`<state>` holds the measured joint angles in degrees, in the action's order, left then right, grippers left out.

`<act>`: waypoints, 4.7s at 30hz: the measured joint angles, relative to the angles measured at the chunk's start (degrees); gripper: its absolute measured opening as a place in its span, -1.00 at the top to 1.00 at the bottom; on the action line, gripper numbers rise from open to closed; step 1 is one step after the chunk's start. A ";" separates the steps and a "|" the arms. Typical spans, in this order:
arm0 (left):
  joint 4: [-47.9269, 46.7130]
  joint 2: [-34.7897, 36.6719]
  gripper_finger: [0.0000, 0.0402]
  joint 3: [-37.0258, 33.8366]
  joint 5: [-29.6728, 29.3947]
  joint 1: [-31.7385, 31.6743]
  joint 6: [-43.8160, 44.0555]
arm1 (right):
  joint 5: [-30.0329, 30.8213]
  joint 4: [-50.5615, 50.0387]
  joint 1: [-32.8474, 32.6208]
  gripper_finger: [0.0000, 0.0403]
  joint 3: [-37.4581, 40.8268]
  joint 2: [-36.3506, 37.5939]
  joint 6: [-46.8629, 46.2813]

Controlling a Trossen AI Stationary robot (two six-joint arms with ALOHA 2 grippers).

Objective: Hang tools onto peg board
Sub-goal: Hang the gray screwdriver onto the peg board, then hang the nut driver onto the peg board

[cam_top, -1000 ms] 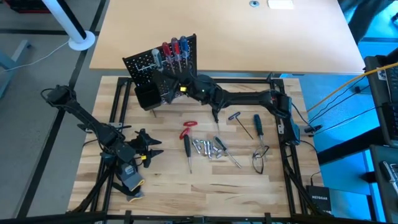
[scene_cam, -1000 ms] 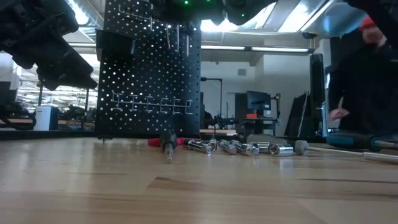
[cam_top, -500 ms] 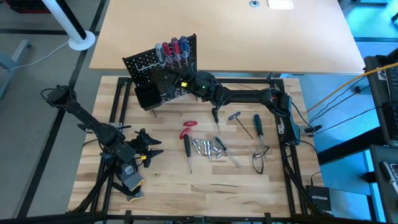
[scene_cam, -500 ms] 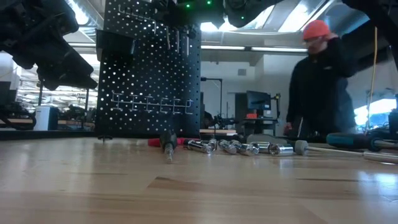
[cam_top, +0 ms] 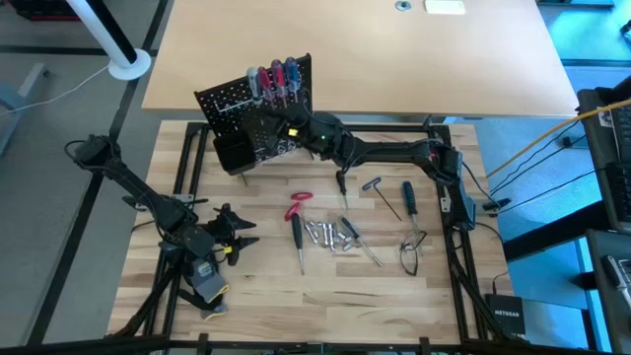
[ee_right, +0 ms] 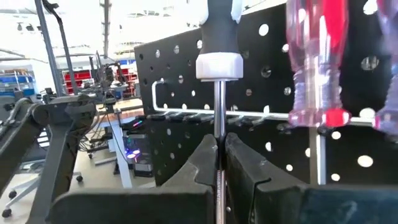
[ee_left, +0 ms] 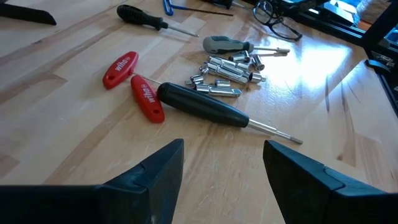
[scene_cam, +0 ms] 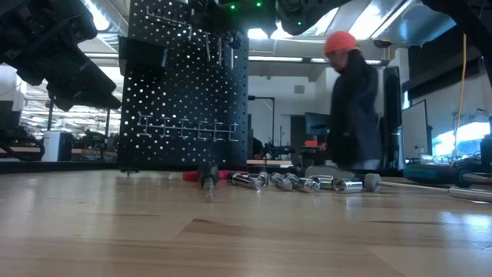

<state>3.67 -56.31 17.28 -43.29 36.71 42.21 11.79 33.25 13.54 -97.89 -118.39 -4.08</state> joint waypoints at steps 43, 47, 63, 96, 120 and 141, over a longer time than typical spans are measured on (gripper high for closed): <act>0.40 0.02 -0.05 0.00 -0.28 0.00 -0.22 | 3.63 0.10 1.16 0.86 0.04 -1.82 2.76; 0.38 0.02 -0.05 0.00 -0.28 0.00 -0.21 | 3.50 -0.44 1.16 0.86 0.02 -2.09 0.88; 0.27 0.02 -0.05 0.00 -0.26 0.04 0.01 | 4.01 0.13 0.29 0.81 -0.02 -2.60 1.91; 0.24 0.02 -0.05 0.00 -0.22 0.07 0.31 | 26.26 -17.44 -13.36 0.28 0.07 4.73 15.07; 0.32 0.01 -0.05 0.00 -0.20 0.18 1.98 | 18.99 -74.24 -38.83 -0.06 0.09 2.76 -29.47; -0.08 0.02 -0.05 0.00 -0.23 1.29 1.30 | 4.02 -105.16 -43.57 0.20 17.13 6.44 -53.16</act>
<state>3.60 -56.29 17.28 -43.52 38.00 43.51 15.81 -71.91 -30.03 -80.75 -111.95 -57.23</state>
